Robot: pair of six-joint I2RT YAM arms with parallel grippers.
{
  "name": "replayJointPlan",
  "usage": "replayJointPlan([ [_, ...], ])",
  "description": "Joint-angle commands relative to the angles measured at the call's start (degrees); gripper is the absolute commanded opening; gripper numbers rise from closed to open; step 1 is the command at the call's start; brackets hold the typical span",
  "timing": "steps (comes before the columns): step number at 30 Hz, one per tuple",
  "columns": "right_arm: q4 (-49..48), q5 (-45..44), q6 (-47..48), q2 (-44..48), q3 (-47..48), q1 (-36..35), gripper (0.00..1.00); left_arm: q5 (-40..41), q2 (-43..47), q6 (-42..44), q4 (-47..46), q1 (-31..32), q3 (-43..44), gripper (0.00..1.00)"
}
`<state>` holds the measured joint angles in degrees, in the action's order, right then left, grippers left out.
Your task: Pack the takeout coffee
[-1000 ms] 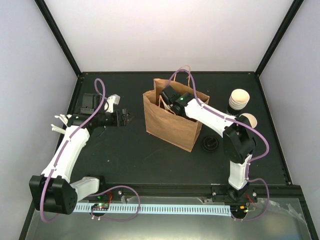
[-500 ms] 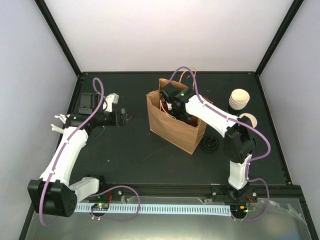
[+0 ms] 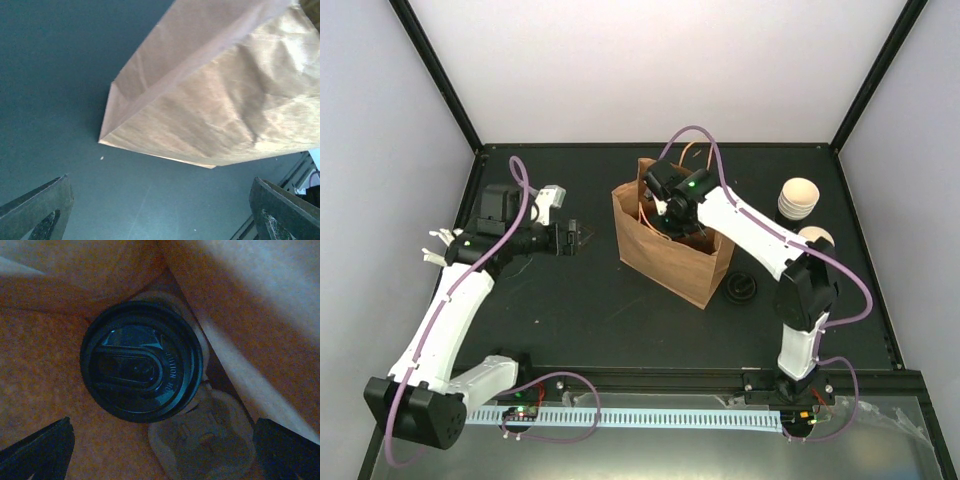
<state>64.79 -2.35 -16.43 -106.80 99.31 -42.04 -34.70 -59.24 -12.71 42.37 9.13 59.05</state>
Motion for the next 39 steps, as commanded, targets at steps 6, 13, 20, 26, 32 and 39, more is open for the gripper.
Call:
replayJointPlan([
  [6,1.37,2.49,0.71,4.08,3.05,-1.48,1.00,10.22,-1.57,-3.12,-2.72,9.31,9.28,0.99],
  [13,1.20,2.26,0.40,6.39,2.79,-1.51,1.00,13.01,-6.96,-2.30,-3.45,11.27,18.45,0.87],
  [20,0.51,3.13,0.54,7.66,1.60,-1.64,1.00,14.06,-18.87,4.59,4.81,15.37,32.03,0.75],
  [26,0.08,3.24,0.19,8.40,1.33,-1.62,1.00,19.97,-26.08,8.84,10.34,19.63,39.25,0.70],
  [32,0.18,2.99,-0.32,9.27,1.09,-1.62,1.00,25.51,-30.04,9.74,13.70,21.35,42.86,0.64],
  [39,0.31,1.07,-1.04,12.25,1.13,-1.64,1.00,28.24,-30.83,10.13,15.30,21.67,43.23,0.28],
])
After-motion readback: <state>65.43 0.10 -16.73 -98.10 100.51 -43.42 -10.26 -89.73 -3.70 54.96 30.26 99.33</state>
